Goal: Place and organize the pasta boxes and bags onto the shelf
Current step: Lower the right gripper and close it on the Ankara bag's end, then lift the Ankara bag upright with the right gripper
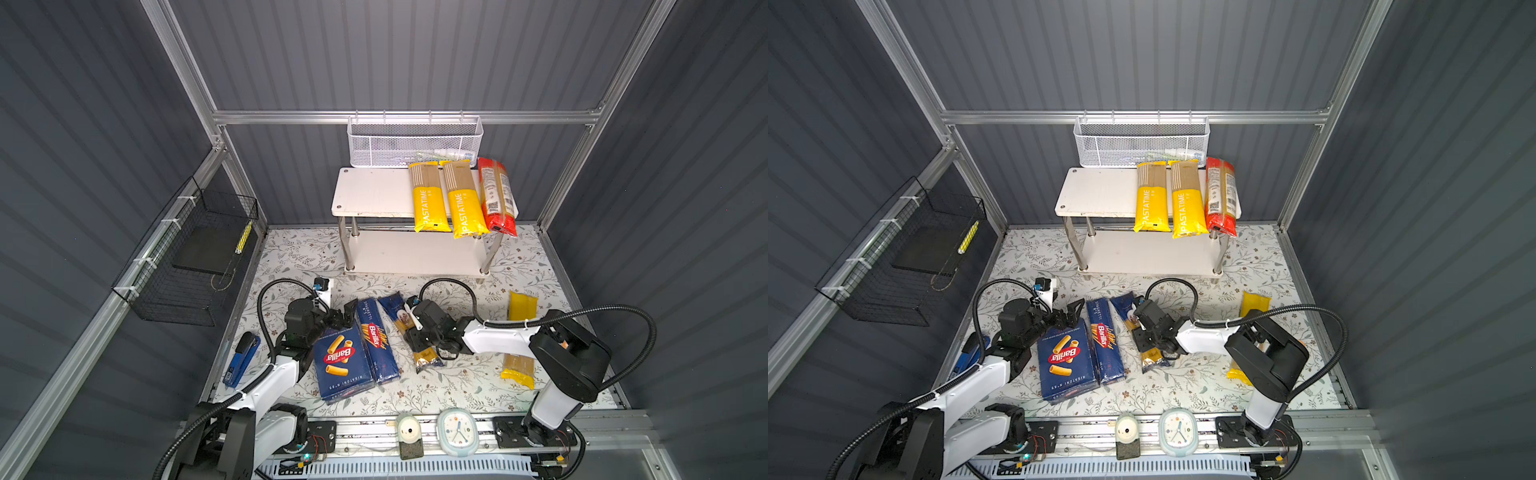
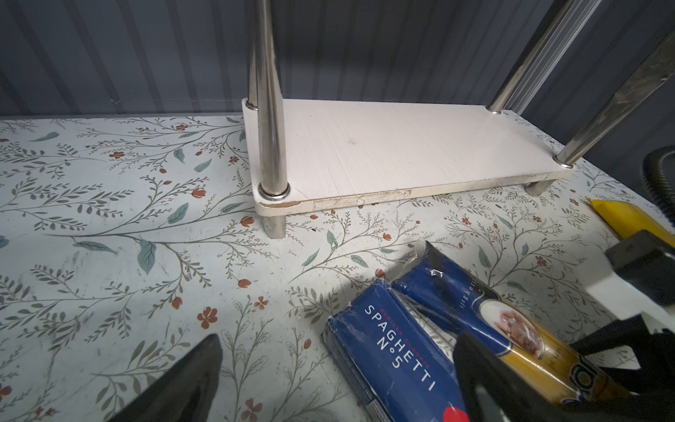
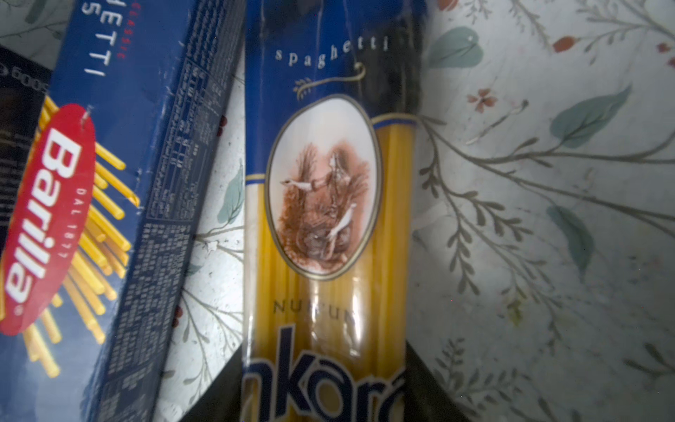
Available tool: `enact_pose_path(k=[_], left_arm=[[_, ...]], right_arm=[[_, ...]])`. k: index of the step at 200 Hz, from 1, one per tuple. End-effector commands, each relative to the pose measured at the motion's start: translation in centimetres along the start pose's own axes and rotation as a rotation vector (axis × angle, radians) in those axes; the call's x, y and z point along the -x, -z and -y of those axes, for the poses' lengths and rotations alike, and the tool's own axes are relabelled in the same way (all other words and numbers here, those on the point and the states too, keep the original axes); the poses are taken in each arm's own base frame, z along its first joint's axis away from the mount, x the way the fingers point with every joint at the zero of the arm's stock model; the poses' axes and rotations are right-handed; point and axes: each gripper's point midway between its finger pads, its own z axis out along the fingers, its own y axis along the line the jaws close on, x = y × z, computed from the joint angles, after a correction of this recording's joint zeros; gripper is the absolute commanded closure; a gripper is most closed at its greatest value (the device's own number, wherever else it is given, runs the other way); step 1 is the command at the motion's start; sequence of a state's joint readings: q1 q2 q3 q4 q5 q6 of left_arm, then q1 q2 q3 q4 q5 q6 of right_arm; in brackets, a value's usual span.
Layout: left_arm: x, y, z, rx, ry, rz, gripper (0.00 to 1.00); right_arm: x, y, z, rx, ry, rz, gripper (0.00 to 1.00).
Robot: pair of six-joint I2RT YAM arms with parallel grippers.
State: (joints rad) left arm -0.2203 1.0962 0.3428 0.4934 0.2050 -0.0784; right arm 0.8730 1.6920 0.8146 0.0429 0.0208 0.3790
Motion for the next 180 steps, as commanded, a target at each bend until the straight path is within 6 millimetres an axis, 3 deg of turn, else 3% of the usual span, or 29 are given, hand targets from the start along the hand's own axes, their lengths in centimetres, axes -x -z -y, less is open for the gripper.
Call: enact_pose_path(k=[1, 79, 128, 180], left_arm=[[0.6, -0.1, -0.1, 0.007, -0.014, 0.007, 0.00], [0.6, 0.1, -0.1, 0.010, -0.016, 0.010, 0.00], [0.6, 0.1, 0.0, 0.006, -0.017, 0.009, 0.00], [0.6, 0.1, -0.1, 0.009, -0.016, 0.009, 0.00]], right_arm=[[0.9, 0.7, -1.2, 0.058, -0.017, 0.038, 0.59], [3.0, 2.8, -1.8, 0.106, -0.080, 0.132, 0.71], [4.8, 5.1, -2.4, 0.141, -0.095, 0.197, 0.71], [5.8, 6.2, -2.6, 0.158, -0.109, 0.239, 0.73]])
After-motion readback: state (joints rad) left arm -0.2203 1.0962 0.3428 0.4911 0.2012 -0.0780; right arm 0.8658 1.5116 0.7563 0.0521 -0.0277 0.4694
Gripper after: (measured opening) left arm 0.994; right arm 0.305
